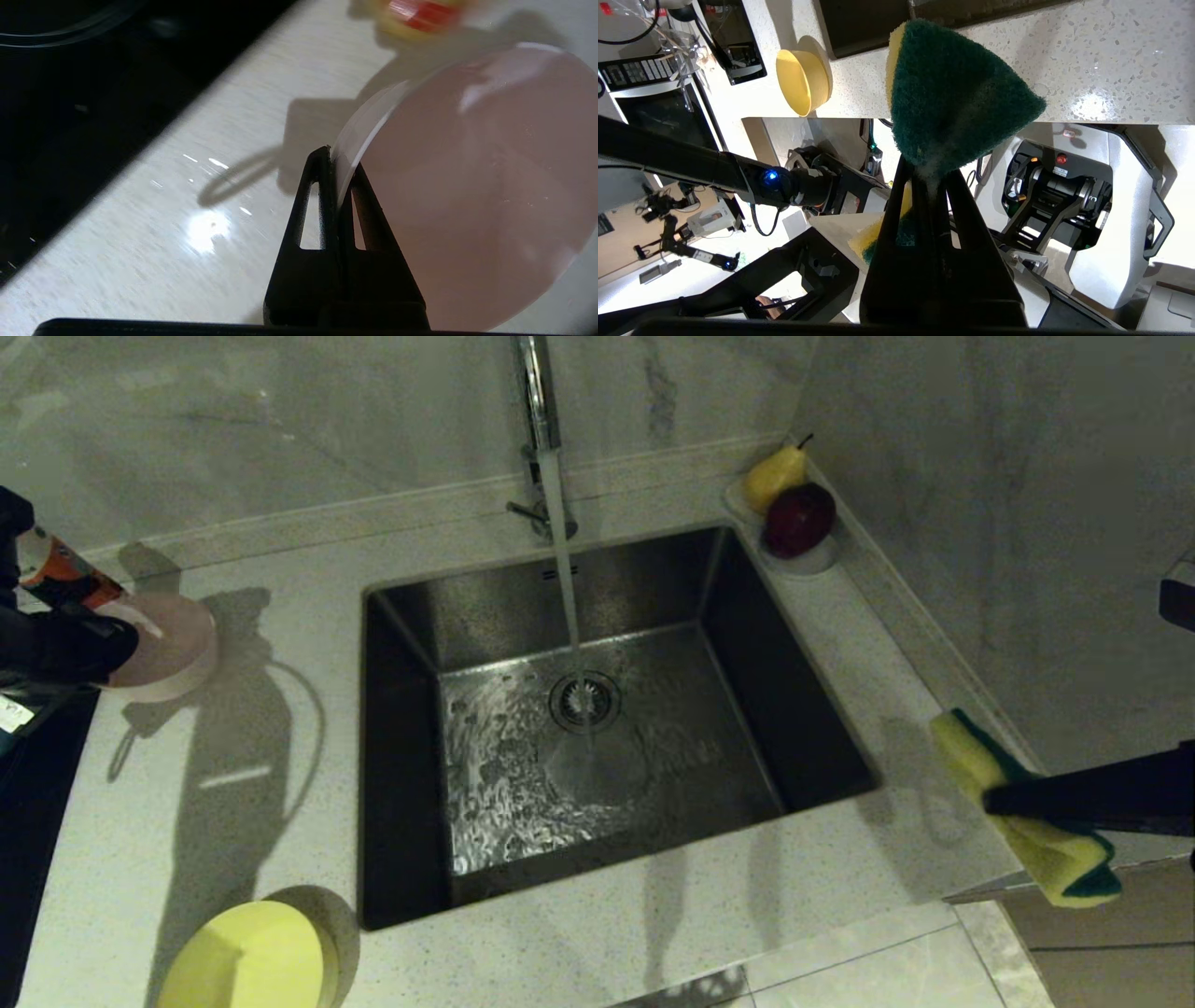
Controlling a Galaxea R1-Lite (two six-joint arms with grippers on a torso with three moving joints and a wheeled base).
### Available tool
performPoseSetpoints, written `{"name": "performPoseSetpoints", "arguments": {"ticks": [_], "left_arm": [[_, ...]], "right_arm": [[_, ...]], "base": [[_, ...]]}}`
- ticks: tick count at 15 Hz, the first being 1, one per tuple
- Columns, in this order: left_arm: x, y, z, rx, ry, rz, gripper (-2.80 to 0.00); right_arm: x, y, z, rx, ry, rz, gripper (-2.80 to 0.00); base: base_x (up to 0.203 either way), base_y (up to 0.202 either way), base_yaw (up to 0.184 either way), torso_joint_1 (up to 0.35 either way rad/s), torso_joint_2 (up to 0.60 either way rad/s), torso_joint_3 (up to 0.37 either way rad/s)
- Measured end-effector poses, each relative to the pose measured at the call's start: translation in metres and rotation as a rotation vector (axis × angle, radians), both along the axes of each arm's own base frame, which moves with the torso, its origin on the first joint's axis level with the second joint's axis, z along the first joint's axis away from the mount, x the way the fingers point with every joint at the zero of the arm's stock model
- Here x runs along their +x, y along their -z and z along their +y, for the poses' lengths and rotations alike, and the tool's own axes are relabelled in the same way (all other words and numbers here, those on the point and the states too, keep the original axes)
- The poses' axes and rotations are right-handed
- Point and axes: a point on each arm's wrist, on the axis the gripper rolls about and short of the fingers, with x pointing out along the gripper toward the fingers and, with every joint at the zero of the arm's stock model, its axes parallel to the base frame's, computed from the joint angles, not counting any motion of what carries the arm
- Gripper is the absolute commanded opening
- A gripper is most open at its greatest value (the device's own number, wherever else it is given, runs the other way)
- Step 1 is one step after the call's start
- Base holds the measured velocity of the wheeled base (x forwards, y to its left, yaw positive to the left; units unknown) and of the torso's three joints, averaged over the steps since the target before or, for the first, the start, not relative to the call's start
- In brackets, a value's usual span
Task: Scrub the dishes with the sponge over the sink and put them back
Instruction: Place the bowl on the table
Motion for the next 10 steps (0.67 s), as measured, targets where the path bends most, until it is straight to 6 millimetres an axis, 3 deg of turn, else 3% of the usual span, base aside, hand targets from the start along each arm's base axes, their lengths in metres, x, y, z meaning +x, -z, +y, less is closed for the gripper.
{"name": "performPoseSetpoints", "arguments": {"ticks": [7,8,10], "left_arm": [[0.008,0.022,0.010,-0.033,-0.026,0.057,-2.80],[0.008,0.023,0.010,-0.037,-0.030,0.059,0.00],[0.008,0.025,0.010,-0.041,-0.031,0.069,0.00]], "right_arm": [[-0.004,-0.001,-0.002,0.004,0.001,-0.003,-2.80],[-0.005,0.000,-0.002,0.004,0.000,-0.002,-2.80],[-0.007,0.001,-0.003,0.004,0.000,-0.003,-2.80]], "base": [[0.000,0.000,0.000,0.000,0.00,0.000],[0.000,0.000,0.000,0.000,0.00,0.000],[0.000,0.000,0.000,0.000,0.00,0.000]]}}
